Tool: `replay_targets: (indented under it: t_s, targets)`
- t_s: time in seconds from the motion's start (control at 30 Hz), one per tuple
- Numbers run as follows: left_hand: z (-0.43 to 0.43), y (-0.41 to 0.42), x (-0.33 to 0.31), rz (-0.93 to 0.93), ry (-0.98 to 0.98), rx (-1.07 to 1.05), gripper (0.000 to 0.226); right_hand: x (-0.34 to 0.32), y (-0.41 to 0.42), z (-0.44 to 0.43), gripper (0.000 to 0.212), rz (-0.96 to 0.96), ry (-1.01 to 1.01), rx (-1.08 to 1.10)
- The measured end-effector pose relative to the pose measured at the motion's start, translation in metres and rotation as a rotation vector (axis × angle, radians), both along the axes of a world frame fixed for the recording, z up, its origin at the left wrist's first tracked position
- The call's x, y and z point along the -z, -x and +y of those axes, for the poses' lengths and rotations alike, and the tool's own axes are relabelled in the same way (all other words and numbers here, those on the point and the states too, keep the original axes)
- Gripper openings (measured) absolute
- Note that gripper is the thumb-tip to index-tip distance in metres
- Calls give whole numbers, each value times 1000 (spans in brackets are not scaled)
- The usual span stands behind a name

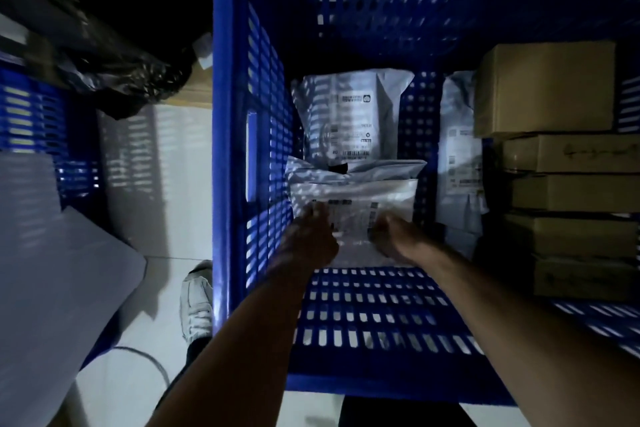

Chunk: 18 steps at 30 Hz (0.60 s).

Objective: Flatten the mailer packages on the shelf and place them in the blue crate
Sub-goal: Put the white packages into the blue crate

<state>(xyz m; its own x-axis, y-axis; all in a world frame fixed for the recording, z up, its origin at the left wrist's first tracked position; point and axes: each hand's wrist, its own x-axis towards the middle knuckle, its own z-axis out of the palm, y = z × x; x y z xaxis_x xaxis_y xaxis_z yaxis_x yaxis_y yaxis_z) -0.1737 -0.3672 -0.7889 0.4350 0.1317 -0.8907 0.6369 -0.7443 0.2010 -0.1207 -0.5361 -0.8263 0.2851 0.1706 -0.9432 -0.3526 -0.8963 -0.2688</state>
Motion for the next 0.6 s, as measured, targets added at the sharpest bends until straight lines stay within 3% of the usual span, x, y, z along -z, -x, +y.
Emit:
replay_targets:
  t_s: [0.1,0.23,0.4,0.5,0.6]
  targets:
    - [-1,4,-6,40,-10,53,76,1,0,-1,10,17,0,73]
    - [3,-6,-26,119,-19,77,71,-25,-6,0,21,7,22,21]
    - [10,-31,-83,88,-22,12,62,-82,-27,13,28,-94,-24,171]
    - [15,-47,-135,46,10,-53,54,-129,-37,21,10,-129,-37,249]
    - [22,-61,-195,-57,27,-107,42,-180,-46,34,7,-159,-78,424]
